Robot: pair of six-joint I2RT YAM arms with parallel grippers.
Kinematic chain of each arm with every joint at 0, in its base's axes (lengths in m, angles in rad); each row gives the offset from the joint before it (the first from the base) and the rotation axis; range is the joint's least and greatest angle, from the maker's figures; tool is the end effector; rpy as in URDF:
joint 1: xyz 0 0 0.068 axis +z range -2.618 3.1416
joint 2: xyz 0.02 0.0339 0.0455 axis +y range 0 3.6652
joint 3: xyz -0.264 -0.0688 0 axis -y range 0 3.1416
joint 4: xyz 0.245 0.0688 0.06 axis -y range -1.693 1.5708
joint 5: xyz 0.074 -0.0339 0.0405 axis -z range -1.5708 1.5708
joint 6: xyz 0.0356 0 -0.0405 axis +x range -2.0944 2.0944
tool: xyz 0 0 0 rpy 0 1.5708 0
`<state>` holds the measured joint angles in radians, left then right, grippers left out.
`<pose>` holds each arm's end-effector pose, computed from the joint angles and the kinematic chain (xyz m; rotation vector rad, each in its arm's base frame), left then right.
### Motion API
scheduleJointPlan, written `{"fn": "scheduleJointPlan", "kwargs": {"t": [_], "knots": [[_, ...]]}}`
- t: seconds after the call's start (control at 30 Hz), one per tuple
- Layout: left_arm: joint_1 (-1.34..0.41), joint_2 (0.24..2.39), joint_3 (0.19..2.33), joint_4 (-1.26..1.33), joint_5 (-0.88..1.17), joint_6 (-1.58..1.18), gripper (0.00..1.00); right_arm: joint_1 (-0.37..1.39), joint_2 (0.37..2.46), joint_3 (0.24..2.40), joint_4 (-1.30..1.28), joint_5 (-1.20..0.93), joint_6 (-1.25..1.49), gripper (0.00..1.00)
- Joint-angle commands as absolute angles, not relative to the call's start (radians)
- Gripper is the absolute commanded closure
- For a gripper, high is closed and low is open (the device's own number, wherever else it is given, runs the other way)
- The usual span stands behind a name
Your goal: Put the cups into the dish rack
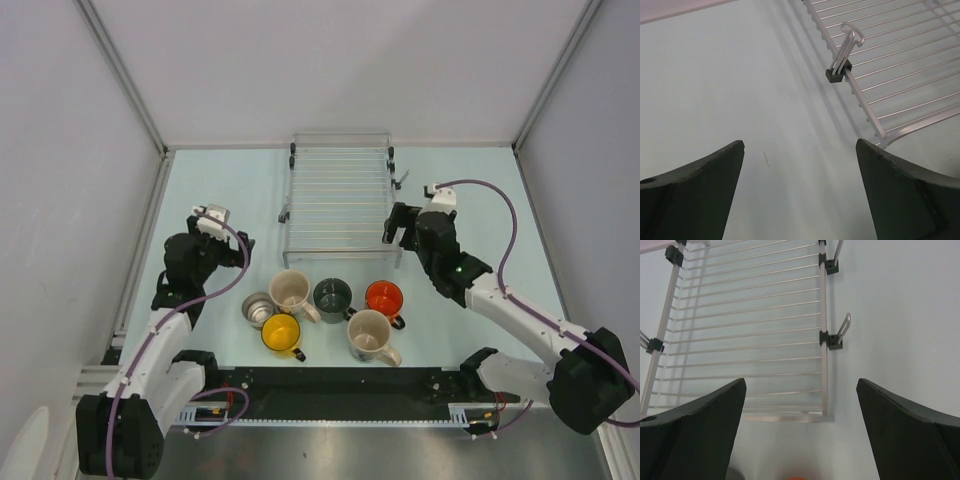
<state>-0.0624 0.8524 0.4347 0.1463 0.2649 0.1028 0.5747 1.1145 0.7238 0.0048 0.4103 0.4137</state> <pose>0.1979 -0.0217 0.2387 0.3353 1.8070 -0.2155 0.2191 0.1250 0.2725 0.1132 1.9286 0.2604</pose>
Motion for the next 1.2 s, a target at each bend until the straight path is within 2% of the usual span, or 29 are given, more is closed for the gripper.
{"fn": "scheduleJointPlan", "kwargs": {"t": [0.0, 0.2, 0.4, 0.57, 0.73, 0.97, 1.17], "knots": [[-0.057, 0.874, 0.508, 0.141, 0.316, 0.069, 0.00, 0.568, 1.230, 0.902, -0.026, 0.504, 0.347, 0.00], [-0.087, 0.972, 0.632, 0.140, 0.417, 0.020, 0.00, 0.494, 1.501, 1.180, -0.106, 0.532, 0.281, 0.00], [-0.260, 1.159, 0.781, 0.147, 0.189, 0.037, 0.00, 0.388, 1.779, 1.469, -0.172, 0.506, 0.258, 0.00], [-0.295, 1.385, 0.925, 0.143, 0.156, 0.006, 0.00, 0.328, 1.968, 1.675, -0.202, 0.456, 0.212, 0.00], [-0.302, 1.522, 0.998, 0.179, 0.132, 0.008, 0.00, 0.299, 2.175, 1.914, -0.279, 0.384, 0.172, 0.00], [-0.311, 1.652, 1.042, 0.202, 0.137, 0.011, 0.00, 0.290, 2.380, 2.236, -0.362, 0.319, 0.107, 0.00], [-0.314, 1.707, 1.072, 0.161, 0.110, 0.028, 0.00, 0.279, 2.480, 2.332, -0.365, 0.284, 0.086, 0.00]]}}
